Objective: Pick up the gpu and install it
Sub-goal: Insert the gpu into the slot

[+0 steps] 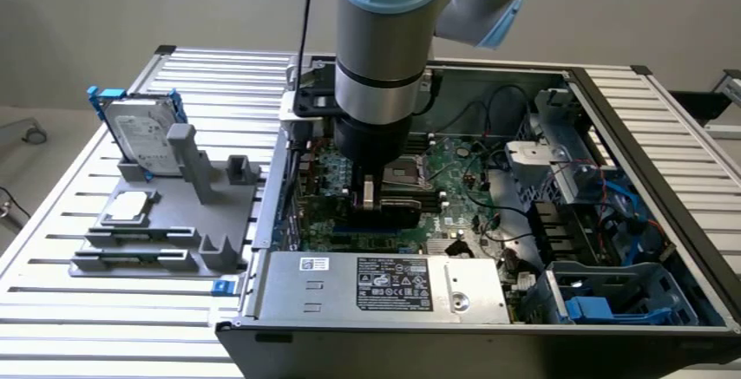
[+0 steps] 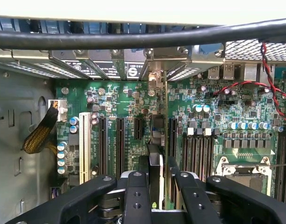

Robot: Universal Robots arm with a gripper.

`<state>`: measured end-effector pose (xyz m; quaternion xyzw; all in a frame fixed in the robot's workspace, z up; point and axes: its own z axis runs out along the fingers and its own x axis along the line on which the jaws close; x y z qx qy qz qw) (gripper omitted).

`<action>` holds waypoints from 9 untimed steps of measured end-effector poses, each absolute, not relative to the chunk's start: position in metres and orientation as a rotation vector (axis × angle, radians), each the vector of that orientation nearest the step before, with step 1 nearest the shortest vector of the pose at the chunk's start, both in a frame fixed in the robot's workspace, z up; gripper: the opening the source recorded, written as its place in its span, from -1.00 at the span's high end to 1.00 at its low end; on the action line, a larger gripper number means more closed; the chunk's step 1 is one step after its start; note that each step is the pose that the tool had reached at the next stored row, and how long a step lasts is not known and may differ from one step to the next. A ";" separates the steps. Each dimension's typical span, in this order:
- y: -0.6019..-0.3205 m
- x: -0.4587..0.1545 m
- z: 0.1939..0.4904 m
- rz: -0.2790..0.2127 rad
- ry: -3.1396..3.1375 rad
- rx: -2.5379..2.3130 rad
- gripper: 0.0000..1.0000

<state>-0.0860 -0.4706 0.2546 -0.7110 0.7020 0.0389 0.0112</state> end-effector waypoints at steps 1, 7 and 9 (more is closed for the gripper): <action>-0.471 -0.086 0.255 0.122 2.190 -2.218 0.47; -0.470 -0.086 0.257 0.129 2.192 -2.220 0.21; -0.471 -0.086 0.258 0.131 2.193 -2.221 0.07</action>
